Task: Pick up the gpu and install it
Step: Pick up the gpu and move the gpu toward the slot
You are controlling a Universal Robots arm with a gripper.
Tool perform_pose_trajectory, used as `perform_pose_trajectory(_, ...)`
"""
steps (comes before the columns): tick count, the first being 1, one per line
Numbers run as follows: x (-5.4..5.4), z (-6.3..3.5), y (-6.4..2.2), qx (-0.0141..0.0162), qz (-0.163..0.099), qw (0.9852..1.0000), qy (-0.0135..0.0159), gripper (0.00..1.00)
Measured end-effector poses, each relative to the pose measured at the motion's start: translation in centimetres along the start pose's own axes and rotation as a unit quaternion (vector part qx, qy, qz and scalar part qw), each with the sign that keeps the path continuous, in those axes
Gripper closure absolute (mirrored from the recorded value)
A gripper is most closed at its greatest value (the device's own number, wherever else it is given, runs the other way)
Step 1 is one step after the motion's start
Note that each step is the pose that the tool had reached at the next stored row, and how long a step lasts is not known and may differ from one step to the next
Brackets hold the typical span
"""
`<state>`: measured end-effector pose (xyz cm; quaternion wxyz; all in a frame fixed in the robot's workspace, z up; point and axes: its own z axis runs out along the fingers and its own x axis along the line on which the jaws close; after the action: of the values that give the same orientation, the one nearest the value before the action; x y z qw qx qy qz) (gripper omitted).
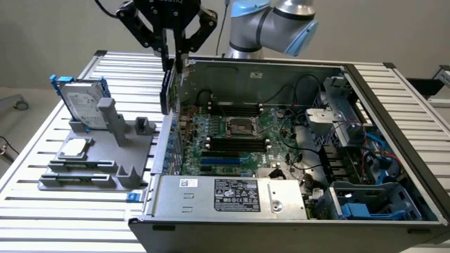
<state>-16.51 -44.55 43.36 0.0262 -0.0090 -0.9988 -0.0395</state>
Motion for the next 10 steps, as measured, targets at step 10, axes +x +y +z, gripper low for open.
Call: perform_pose_trajectory(10, -4.5, 0.31, 0.01, 0.0007, 0.000, 1.0000, 0.0000, 0.74)
